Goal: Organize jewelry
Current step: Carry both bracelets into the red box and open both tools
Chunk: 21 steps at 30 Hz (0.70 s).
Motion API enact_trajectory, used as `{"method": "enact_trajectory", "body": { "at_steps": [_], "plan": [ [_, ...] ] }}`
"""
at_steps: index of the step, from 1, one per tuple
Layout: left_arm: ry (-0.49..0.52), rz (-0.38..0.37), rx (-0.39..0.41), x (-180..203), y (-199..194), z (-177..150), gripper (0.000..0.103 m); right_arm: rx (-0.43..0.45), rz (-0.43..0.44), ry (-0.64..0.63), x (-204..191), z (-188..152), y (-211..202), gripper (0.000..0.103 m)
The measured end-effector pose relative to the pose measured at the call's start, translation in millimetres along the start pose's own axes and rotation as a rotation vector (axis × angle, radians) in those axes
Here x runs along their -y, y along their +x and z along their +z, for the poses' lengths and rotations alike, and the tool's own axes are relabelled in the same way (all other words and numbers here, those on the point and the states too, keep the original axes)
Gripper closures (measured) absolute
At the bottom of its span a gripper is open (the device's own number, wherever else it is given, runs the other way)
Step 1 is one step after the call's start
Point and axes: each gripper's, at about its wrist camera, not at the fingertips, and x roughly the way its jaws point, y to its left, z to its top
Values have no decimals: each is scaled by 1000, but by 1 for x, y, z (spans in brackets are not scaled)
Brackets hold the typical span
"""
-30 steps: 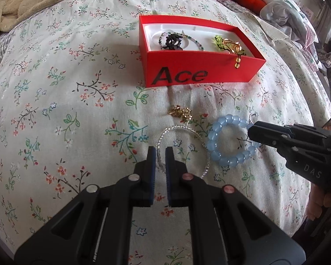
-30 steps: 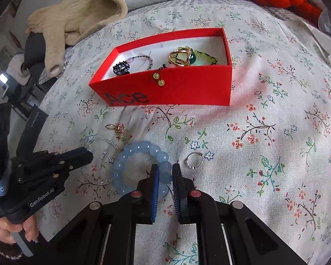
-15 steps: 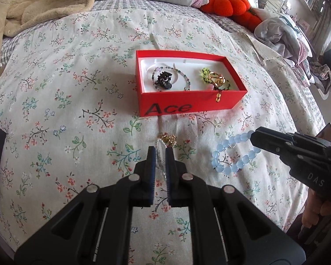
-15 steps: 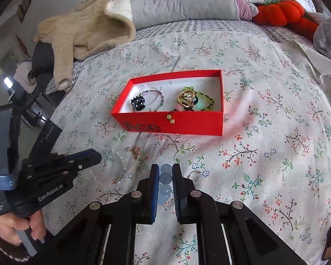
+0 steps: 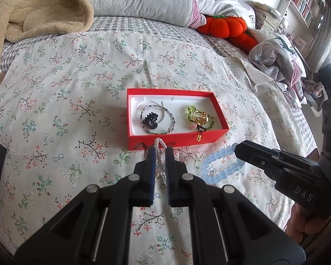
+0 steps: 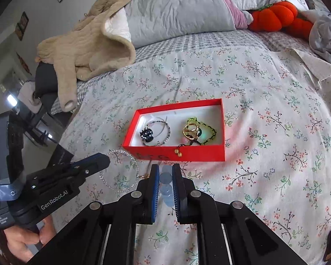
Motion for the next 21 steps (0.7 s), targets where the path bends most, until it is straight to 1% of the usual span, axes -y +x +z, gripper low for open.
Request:
{"method": "enact_trajectory", "body": {
  "at_steps": [5, 11, 17, 21],
  "plan": [
    [-46, -28, 32, -2, -1, 11, 94, 56, 6, 7, -2, 12, -10, 91],
    [-85, -62, 74, -7, 4, 22, 94, 103, 28, 63, 7, 27, -12, 91],
    [-120, -79, 103, -15, 19, 31, 94, 144, 32, 90, 13, 41, -9, 91],
    [-130, -80, 109, -21, 35, 34, 94, 159, 14, 93, 15, 46, -1, 91]
  ]
}}
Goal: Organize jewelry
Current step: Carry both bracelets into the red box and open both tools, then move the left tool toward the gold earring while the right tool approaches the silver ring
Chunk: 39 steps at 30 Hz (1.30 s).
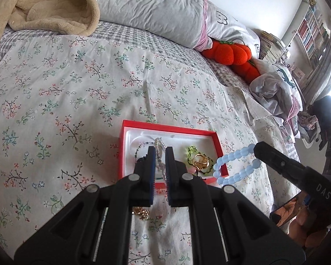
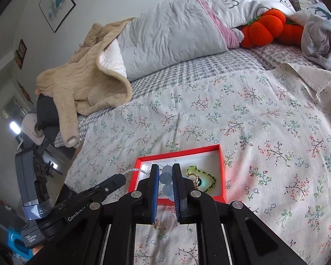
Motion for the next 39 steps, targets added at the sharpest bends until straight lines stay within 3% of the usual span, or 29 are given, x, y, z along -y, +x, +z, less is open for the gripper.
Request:
{"method": "enact_trajectory", "body": {
  "at_steps": [12, 19, 26, 28, 35, 39],
  "plan": [
    [40, 66, -36, -9, 33, -2, 93, -9, -11, 16, 9, 5, 23, 91],
    [63, 59, -24, -3, 19, -1, 85, -13, -5, -11, -1, 7, 29, 91],
    [112, 118, -16, -7, 1, -6, 78, -41, 31, -36, -19, 4, 47, 91],
    [115, 132, -19, -11, -2, -8, 71, -58, 21, -43, -19, 2, 55, 91],
    [116, 168, -53, -21, -2, -15, 71, -96, -92, -68, 0, -2, 67, 91],
    [114, 172, -63, -22, -1, -16, 71, -105, -114, -56, 14, -1, 69, 91]
  ]
}}
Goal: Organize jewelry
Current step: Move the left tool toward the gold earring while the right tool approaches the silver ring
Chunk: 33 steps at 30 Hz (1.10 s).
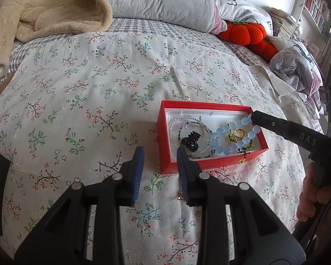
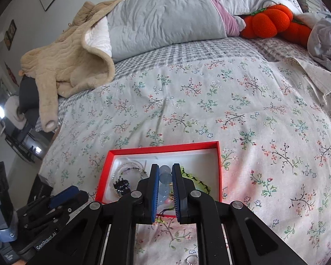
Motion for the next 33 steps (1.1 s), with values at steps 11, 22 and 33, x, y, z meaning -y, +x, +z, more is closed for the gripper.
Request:
{"method": "enact_trajectory", "body": {
  "at_steps": [11, 22, 33],
  "plan": [
    [3, 8, -14, 4, -1, -1, 60, -47, -19, 28, 14, -1, 0, 89],
    [25, 52, -58, 6, -8, -16, 47, -86, -12, -44, 7, -23, -27, 88],
    [44, 83, -97, -4, -6, -47, 27, -173, -31, -159, 4, -72, -27, 75]
  ]
}}
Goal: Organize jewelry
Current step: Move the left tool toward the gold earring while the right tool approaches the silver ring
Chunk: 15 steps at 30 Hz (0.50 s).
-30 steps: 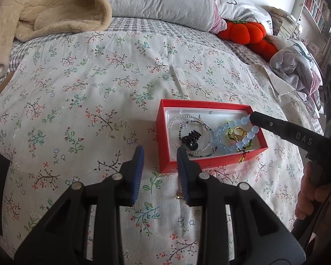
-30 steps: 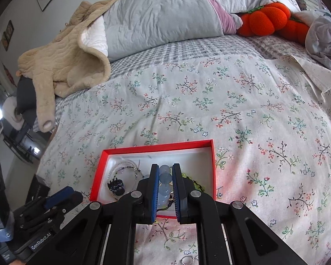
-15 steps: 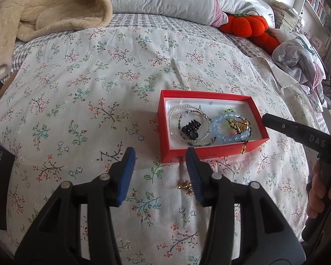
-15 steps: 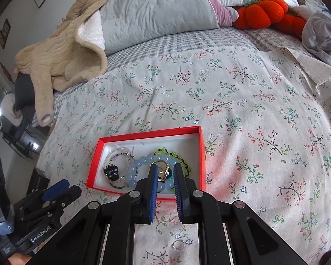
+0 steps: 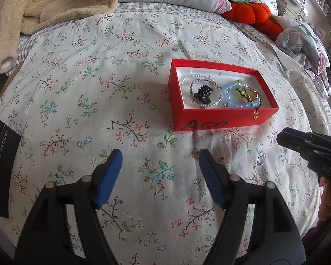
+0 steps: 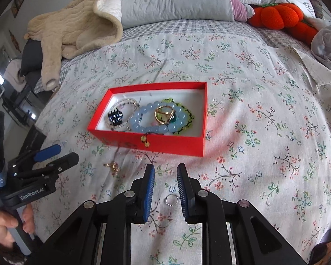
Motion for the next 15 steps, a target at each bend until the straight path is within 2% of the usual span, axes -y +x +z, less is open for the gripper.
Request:
{"method": "enact_trajectory", "body": {
  "at_steps": [1, 2, 3, 10, 15],
  "plan": [
    [4, 0, -1, -1, 2, -4, 26, -8, -2, -10, 0, -5, 2, 63],
    [9, -1, -3, -1, 3, -8, 26, -10, -8, -22, -1, -11, 4, 43],
    [15, -1, -7, -2, 5, -12, 26, -5, -16, -38, -2, -16, 4, 39],
    [75, 17, -16, -4, 19, -35, 26, -4, -51, -128, 1, -48, 13, 37],
    [168, 23, -11, 4, 29, -45, 26, -16, -62, -143, 12, -63, 22, 35]
  ]
}}
